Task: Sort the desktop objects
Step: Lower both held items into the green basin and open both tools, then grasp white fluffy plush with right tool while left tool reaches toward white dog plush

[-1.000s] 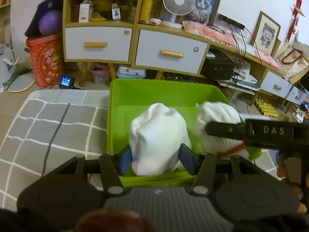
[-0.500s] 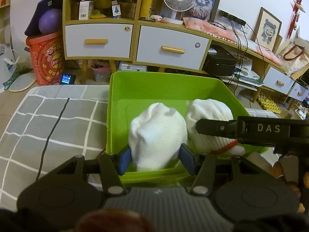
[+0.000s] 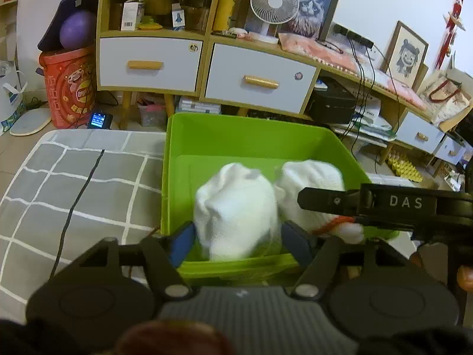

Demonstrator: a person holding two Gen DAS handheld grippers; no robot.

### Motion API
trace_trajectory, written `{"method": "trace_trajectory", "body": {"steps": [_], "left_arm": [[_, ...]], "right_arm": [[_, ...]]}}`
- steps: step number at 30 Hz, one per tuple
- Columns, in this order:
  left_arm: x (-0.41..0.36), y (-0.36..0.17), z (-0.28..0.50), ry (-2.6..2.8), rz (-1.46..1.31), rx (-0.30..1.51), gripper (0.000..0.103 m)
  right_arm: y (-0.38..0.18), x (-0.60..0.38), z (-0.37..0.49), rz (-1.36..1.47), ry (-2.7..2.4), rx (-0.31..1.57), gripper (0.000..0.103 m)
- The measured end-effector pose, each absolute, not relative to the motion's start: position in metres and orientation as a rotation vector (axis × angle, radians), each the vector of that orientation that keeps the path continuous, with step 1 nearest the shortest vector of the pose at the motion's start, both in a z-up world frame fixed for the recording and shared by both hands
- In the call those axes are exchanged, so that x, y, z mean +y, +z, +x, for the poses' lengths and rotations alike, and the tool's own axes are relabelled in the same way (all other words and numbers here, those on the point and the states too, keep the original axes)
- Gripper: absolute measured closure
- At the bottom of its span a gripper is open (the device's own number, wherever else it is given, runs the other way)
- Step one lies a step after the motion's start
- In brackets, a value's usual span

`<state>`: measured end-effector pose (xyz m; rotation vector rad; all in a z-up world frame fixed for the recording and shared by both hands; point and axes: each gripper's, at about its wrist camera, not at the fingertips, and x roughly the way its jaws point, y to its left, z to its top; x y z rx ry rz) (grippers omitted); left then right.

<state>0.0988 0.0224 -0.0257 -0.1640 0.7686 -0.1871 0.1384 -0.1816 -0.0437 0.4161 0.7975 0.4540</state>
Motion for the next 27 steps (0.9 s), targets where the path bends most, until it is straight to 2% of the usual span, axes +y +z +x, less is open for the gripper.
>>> {"method": "trace_trajectory", "body": {"steps": [8,14,27], "left_arm": [[0.022,-0.013,0.091,-0.213,-0.185,0.746,0.012],[0.024,-0.004,0.081,-0.301,-0.236,0.78,0.001],[0.026,0.018,0.048,-0.334,-0.164,0.785,0.001]], "right_arm": [[-0.033,-0.186,0.132,0.421,0.467,0.785,0.033],[-0.02,-0.189,0.116,0.379,0.483,0.784,0.024],[-0.002,-0.223,0.07,0.374,0.473,0.765,0.014]]}}
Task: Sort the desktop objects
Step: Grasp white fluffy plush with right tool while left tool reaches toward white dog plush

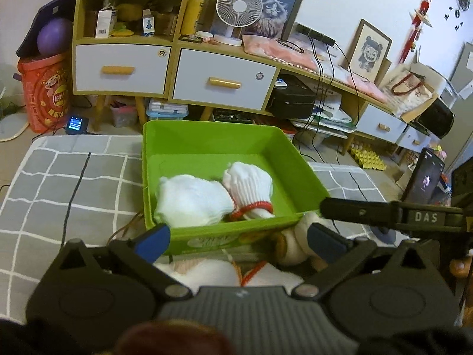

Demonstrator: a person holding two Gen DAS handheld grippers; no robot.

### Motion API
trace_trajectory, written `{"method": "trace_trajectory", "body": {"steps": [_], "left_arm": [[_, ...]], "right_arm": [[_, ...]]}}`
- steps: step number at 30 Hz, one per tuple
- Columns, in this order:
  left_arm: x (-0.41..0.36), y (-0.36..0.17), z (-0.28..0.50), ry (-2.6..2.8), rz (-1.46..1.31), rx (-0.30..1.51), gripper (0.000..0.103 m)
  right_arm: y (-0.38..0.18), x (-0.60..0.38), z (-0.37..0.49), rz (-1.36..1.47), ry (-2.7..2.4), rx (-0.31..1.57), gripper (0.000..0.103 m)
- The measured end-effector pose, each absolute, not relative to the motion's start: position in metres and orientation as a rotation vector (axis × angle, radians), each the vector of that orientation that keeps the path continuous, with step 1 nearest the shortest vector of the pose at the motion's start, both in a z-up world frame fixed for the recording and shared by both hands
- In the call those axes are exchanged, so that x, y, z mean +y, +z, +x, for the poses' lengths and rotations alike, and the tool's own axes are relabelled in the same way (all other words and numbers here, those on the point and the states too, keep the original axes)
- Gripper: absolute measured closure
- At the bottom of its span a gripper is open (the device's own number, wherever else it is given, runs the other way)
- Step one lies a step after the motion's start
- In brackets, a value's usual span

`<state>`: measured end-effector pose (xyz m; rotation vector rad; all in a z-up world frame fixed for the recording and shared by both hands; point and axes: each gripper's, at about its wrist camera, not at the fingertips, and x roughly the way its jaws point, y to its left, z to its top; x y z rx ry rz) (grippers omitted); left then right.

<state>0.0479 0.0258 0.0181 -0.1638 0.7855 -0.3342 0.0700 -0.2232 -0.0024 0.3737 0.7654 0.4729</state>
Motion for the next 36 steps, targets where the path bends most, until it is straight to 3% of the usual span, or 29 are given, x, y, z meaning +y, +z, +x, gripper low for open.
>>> {"method": "trace_trajectory", "body": {"steps": [19,30,36], "left_arm": [[0.035,-0.019,0.053,-0.269,-0.07,0.872,0.001],[0.027,-0.038,0.056,-0.247,-0.016,0.898,0.001],[0.024,-0.041,0.056,-0.231,0.001,0.893,0.001]], "right_arm": [[-0.029,-0.219,0.065,0.265,0.402,0.798,0.015],[-0.035,-0.204,0.065,0.159,0.356,0.778,0.036],[-0.037,-0.2,0.066,0.143,0.358,0.777,0.04]]}}
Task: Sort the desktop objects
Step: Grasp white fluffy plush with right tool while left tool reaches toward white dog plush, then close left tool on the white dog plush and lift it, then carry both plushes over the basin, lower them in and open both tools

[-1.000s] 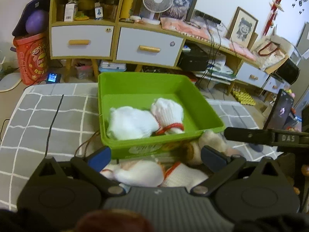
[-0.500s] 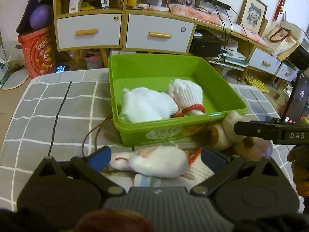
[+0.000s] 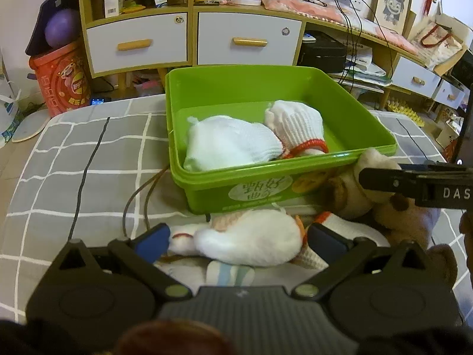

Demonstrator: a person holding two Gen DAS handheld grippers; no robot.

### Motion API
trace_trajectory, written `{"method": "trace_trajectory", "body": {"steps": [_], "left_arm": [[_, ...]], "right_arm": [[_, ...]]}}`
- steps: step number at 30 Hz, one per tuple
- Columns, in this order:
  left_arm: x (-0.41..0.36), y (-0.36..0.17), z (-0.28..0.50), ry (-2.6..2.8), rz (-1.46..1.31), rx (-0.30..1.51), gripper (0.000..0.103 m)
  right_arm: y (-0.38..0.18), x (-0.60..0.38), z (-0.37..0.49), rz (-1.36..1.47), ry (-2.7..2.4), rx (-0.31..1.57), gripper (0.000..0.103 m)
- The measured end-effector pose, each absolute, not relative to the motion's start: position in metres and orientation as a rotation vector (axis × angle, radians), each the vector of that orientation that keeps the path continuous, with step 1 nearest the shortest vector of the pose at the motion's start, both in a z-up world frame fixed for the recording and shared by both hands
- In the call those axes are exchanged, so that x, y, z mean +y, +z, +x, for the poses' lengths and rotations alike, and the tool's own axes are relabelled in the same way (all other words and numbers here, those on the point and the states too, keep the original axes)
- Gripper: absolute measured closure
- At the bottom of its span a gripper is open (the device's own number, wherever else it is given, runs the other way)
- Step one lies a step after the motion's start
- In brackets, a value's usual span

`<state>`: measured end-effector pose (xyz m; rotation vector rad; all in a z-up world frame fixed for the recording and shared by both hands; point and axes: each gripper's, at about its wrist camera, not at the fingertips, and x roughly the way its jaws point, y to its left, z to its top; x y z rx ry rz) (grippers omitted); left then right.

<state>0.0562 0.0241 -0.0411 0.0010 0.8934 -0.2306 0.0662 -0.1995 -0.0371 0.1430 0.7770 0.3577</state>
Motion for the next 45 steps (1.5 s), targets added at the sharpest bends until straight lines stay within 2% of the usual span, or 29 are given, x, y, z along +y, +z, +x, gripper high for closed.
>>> {"method": "trace_trajectory", "body": {"steps": [4,9,17,22,23,24,28,39,45], "left_arm": [[0.024,-0.041,0.056,-0.224,-0.007,0.885,0.003],[0.026,-0.04,0.057,-0.207,-0.017,0.879,0.016],[0.026,-0.032,0.052,-0.219,-0.003,0.847,0.036],[0.03,-0.028,0.051,-0.221,-0.028,0.838,0.042],[0.031,-0.027,0.05,-0.222,-0.031,0.833,0.048],[0.032,-0.026,0.049,-0.232,-0.037,0.825,0.065],[0.033,-0.021,0.047,-0.24,-0.037,0.812,0.071],[0.042,-0.005,0.038,-0.256,-0.073,0.759,0.079],[0.049,0.022,0.027,-0.289,-0.106,0.696,0.08]], "right_arm": [[-0.038,-0.194,0.065,0.124,0.361,0.77,0.046],[-0.038,-0.19,0.065,0.115,0.366,0.766,0.054],[-0.031,-0.207,0.065,0.209,0.378,0.775,0.055],[-0.021,-0.215,0.061,0.264,0.395,0.774,0.055],[-0.019,-0.215,0.059,0.267,0.395,0.77,0.055],[-0.017,-0.216,0.058,0.27,0.395,0.767,0.055],[-0.009,-0.218,0.055,0.297,0.412,0.753,0.055],[0.016,-0.224,0.055,0.314,0.375,0.669,0.056],[0.023,-0.234,0.063,0.339,0.343,0.648,0.056]]}}
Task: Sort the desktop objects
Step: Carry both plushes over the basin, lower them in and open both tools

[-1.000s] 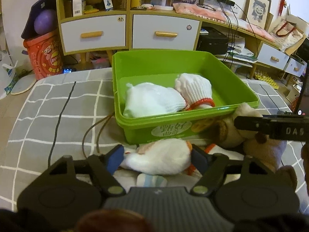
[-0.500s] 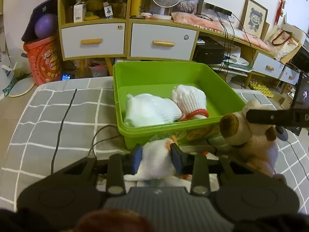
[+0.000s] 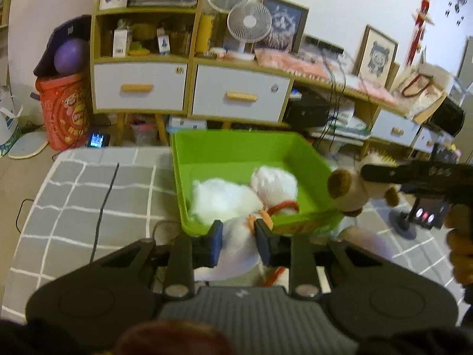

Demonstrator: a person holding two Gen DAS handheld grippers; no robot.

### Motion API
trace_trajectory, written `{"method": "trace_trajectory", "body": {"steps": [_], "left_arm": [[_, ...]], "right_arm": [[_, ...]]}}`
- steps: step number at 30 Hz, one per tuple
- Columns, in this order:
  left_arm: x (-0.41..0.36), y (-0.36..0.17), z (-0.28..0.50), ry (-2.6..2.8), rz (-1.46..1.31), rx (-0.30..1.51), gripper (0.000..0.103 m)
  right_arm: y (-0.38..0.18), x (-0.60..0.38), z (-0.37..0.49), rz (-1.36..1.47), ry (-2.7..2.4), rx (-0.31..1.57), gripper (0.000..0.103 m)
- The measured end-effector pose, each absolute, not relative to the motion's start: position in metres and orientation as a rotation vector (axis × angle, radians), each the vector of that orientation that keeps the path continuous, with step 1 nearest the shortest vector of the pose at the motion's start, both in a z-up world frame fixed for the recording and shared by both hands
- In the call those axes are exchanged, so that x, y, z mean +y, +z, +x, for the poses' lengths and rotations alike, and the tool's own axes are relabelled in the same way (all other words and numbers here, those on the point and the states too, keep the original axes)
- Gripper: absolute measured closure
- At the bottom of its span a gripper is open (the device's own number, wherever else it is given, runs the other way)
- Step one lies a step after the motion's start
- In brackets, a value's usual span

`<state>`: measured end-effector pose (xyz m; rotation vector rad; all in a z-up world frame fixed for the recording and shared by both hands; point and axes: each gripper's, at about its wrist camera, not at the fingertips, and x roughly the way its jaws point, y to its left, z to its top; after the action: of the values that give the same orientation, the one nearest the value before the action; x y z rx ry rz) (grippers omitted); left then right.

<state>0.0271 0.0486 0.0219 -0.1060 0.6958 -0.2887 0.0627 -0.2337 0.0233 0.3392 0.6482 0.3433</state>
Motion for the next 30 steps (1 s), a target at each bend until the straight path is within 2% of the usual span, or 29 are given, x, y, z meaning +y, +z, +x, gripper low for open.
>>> {"method": "trace_trajectory", "body": {"steps": [6,22,30], "left_arm": [[0.053,0.052,0.029,-0.305,-0.14,0.638,0.08],[0.026,0.105,0.095,-0.338,-0.234,0.554,0.079],[0.008,0.113,0.119,-0.363,-0.294,0.54,0.08]], "right_arm": [[0.03,-0.235,0.071,0.355,0.316,0.632,0.056],[0.037,-0.238,0.092,0.376,0.251,0.615,0.056],[0.031,-0.238,0.097,0.367,0.241,0.63,0.056]]}}
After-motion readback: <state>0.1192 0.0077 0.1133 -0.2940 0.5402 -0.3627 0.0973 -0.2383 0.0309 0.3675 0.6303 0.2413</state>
